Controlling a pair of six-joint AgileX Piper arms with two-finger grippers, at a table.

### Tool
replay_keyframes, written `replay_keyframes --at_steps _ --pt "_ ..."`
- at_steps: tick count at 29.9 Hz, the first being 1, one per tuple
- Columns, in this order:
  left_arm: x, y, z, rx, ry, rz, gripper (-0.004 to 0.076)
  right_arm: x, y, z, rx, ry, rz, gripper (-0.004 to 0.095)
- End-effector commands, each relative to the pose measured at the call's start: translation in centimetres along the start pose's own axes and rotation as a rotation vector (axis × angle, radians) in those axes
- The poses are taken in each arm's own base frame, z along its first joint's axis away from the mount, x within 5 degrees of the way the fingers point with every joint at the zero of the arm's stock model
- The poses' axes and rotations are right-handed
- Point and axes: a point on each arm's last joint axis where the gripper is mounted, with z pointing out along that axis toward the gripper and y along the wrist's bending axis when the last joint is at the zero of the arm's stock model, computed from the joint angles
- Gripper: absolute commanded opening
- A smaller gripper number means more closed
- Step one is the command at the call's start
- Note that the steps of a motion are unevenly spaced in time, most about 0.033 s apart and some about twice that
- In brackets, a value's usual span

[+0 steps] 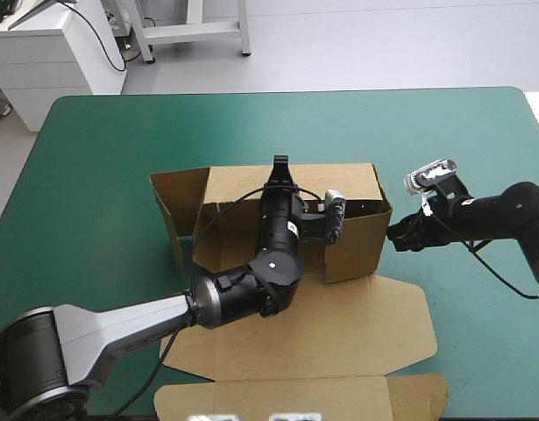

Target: Fold the box

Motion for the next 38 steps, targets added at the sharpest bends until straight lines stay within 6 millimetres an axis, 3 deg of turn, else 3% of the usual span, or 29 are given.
replay_keyframes --at_steps 1,18,27,38 --pt "0.6 2.8 -1.3 -0.103 -0.010 -0.024 -0.0008 -1.1 0.9 -1.5 -0.036 -0.084 -0.073 0.0696" --pt "0.6 2.8 -1.3 -0.102 -0.015 -0.019 -0.0008 -1.0 2.2 -1.3 -0.146 -0.121 -0.109 0.0713" --pt "0.6 2.8 -1.3 -0.101 -0.011 0.009 -0.0008 2.0 4.7 0.3 0.078 -0.306 -0.064 0.0713" --pt "0.6 2.8 -1.3 -0.100 -0.009 0.007 -0.0008 0.7 6.6 1.7 0.200 -0.444 -0.053 0.0713"
